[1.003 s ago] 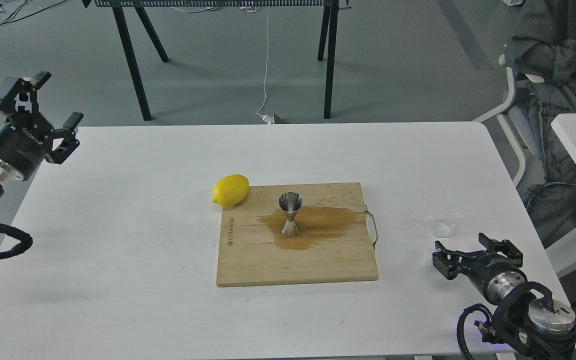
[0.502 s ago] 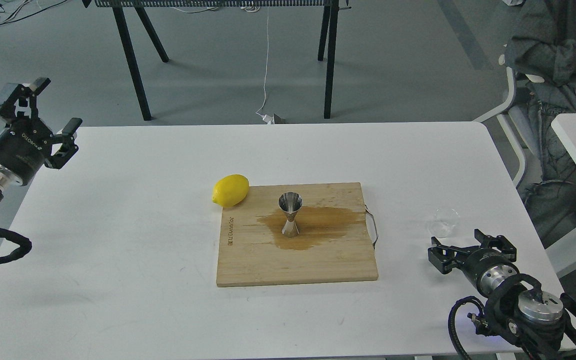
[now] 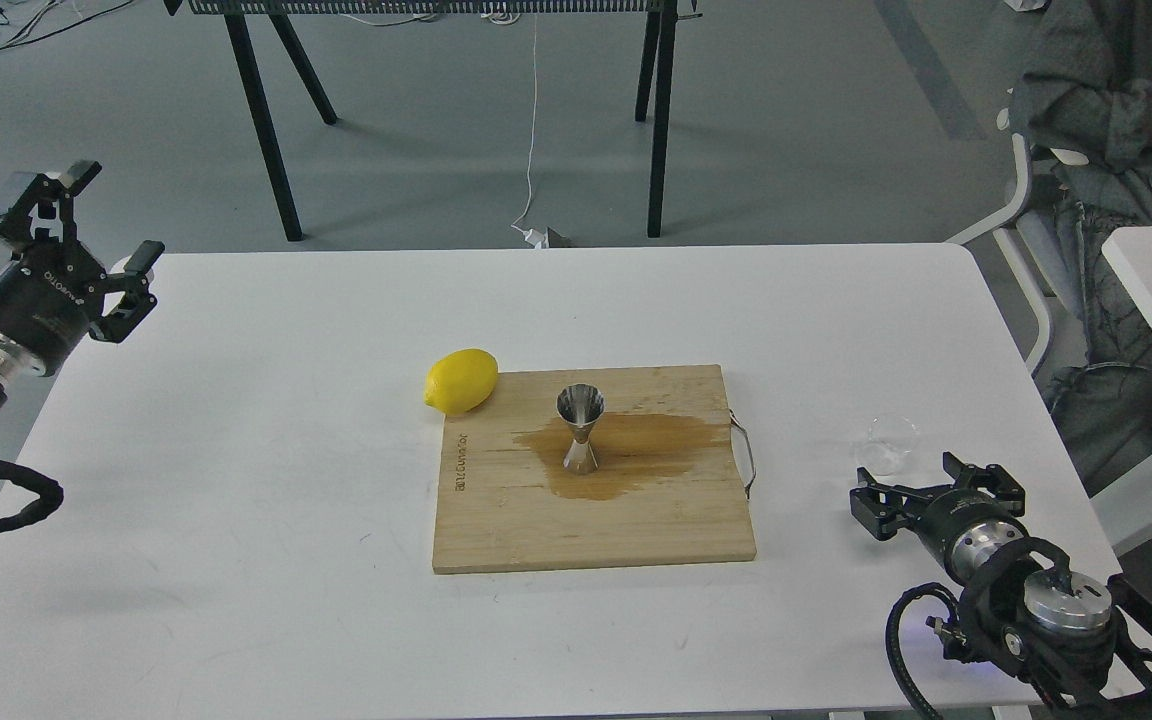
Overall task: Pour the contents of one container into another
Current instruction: 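Lower the right gripper to the small clear glass and grasp it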
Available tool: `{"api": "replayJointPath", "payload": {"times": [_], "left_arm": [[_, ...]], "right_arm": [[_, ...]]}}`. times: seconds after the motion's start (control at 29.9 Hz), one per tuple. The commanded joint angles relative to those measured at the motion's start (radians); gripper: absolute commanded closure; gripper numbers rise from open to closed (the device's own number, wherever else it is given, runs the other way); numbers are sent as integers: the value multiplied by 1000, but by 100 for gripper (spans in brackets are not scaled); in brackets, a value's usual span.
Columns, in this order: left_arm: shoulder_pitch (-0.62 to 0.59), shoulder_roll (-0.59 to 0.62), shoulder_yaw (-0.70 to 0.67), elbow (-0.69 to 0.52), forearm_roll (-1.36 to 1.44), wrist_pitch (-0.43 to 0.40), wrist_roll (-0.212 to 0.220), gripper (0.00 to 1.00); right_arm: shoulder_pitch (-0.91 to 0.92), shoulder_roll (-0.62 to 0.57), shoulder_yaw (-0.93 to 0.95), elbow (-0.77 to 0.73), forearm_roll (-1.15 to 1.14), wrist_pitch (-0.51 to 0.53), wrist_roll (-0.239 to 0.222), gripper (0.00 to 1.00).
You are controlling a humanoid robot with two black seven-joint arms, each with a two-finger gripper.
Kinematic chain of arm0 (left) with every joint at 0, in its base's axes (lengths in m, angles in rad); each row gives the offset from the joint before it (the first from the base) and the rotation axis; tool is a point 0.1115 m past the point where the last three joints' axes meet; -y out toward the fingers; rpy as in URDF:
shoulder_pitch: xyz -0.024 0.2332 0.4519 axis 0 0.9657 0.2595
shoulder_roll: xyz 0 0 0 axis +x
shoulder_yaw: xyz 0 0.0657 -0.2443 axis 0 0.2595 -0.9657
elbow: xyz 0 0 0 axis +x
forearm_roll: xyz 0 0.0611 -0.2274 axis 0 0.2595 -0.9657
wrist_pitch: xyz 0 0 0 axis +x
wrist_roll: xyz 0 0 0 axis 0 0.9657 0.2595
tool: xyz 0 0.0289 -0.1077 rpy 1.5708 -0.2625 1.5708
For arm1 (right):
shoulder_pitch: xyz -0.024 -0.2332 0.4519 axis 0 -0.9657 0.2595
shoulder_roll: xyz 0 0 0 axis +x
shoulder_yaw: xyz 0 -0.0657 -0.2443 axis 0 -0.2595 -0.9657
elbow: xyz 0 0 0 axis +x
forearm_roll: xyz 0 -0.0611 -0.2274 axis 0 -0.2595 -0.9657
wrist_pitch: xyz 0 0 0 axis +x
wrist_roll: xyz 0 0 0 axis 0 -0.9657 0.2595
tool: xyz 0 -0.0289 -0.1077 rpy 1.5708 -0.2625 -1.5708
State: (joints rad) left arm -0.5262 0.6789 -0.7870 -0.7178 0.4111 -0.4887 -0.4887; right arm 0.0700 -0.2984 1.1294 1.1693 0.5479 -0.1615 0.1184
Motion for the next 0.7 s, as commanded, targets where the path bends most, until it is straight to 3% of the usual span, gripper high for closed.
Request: {"api": "replayJointPath", "payload": {"times": [0.0,0.67], "left_arm": [[0,-1,0,0,0,0,0,0],[9,-13,0,1,0,0,0,0]], "right_arm": [[5,4,1,-8,-2,3,3,1],[77,45,1,-109,-25,33,3,2]]}}
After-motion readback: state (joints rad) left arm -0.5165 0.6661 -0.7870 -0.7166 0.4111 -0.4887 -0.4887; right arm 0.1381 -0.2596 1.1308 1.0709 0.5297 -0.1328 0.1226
